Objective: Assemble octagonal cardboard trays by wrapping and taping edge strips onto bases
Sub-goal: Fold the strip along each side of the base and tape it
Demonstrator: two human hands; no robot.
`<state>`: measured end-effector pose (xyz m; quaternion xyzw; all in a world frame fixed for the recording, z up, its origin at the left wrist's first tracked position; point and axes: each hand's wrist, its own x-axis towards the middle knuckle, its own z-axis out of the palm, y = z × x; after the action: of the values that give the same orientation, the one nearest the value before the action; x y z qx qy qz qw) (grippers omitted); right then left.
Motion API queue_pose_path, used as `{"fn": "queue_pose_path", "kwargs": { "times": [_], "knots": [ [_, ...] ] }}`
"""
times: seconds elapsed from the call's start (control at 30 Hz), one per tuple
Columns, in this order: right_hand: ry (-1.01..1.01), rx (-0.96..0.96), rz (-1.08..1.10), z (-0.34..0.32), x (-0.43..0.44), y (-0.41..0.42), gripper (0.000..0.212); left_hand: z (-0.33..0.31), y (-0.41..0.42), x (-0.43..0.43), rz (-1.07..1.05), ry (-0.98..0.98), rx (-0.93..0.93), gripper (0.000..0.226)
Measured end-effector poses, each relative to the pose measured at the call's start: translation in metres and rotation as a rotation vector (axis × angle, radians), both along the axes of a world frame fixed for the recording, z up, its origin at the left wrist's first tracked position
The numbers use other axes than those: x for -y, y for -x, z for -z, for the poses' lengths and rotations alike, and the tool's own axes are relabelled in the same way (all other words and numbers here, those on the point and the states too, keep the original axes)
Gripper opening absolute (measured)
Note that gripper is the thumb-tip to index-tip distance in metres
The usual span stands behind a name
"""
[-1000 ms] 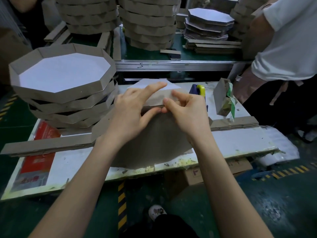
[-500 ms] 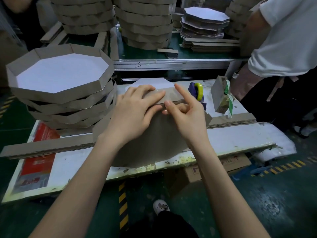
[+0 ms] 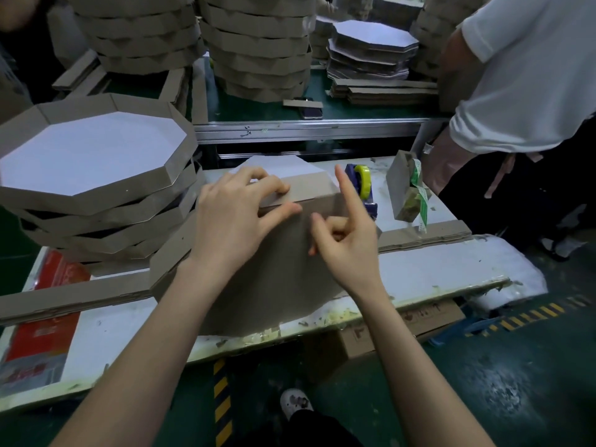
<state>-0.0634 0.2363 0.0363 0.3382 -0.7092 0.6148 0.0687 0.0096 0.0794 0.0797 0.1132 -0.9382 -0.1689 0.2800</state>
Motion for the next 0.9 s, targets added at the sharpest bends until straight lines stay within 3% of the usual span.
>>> {"fn": "queue_pose_path", "kwargs": {
  "times": [0.1,0.2,0.3,0.5,0.67,0.77,0.9],
  "knots": [
    [0.052,-0.185,0.104,-0.025,-0.005,0.030,0.025,-0.007,0.002,0.003,0.032,0.084,0.139,0.048],
    [0.117,-0.181,0.180,-0.045,0.004,0.074,0.023,-0.015,0.006,0.001,0.039,0.145,0.214,0.048],
    [0.103,0.029,0.276,-0.039,0.015,0.130,0.025,-0.019,0.014,-0.009,-0.001,0.136,0.191,0.043],
    [-0.381,0.542,0.485,0.045,0.019,0.255,0.027,-0.017,0.036,-0.015,-0.068,0.264,0.260,0.067],
    [-0.736,0.727,0.564,0.107,0.005,0.307,0.022,-0.020,0.046,-0.010,-0.088,0.213,0.282,0.070],
    [-0.818,0.778,0.514,0.125,-0.002,0.323,0.044,-0.022,0.056,-0.010,-0.128,0.162,0.287,0.069],
    [-0.782,0.885,0.462,0.133,-0.004,0.335,0.051,-0.021,0.068,-0.009,-0.172,0.150,0.294,0.069]
  ]
}}
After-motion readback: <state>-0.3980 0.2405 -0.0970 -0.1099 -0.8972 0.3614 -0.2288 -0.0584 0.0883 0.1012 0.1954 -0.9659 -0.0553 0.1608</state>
